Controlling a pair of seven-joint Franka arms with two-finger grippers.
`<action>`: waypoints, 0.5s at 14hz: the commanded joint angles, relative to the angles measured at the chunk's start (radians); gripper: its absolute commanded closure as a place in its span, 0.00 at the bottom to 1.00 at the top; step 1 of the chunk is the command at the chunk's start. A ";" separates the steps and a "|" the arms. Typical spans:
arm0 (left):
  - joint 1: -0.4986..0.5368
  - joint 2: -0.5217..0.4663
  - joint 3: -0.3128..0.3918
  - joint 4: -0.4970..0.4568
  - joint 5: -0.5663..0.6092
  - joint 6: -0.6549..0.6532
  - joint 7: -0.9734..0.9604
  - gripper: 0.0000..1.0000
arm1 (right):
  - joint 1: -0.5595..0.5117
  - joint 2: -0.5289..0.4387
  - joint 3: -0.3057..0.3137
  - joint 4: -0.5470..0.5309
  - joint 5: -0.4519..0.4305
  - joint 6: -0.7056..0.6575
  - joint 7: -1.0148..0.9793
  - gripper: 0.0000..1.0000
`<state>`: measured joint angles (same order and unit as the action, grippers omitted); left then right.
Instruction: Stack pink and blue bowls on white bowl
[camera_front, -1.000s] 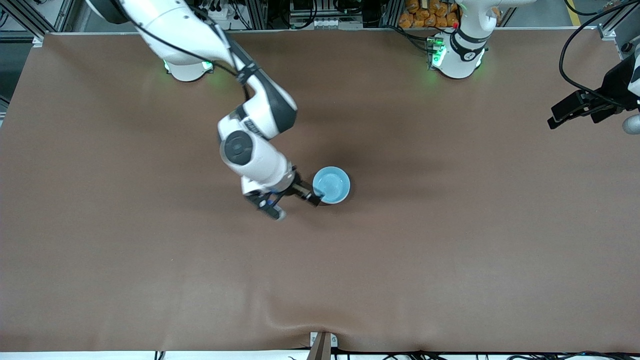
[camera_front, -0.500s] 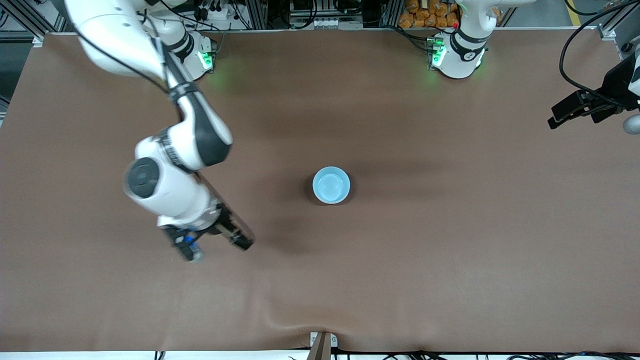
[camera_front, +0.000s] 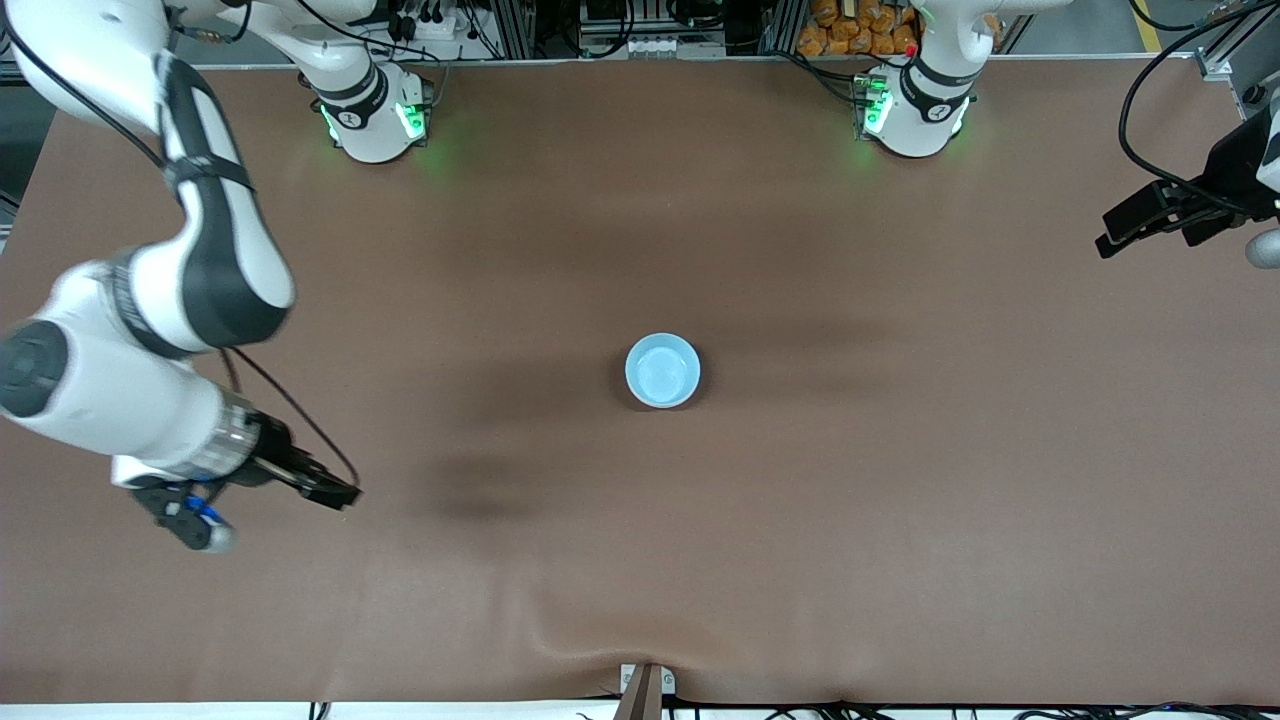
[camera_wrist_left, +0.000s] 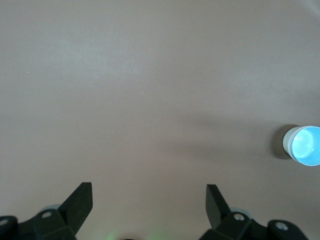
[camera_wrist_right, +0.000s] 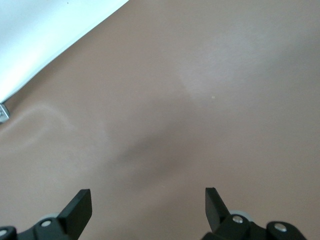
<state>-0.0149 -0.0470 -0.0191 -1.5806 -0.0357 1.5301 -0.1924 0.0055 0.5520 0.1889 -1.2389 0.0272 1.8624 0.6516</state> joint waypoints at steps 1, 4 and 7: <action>0.006 0.001 -0.001 0.008 -0.026 -0.002 0.024 0.00 | -0.010 -0.078 0.020 0.012 -0.041 -0.087 -0.190 0.00; 0.001 0.006 -0.002 0.008 -0.024 0.001 0.024 0.00 | -0.007 -0.202 -0.049 0.004 -0.024 -0.254 -0.331 0.00; 0.004 0.004 -0.002 0.007 -0.026 -0.001 0.024 0.00 | 0.002 -0.395 -0.071 -0.123 -0.029 -0.351 -0.343 0.00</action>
<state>-0.0164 -0.0444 -0.0225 -1.5816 -0.0357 1.5303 -0.1924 0.0034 0.3123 0.1277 -1.2186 0.0078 1.5286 0.3297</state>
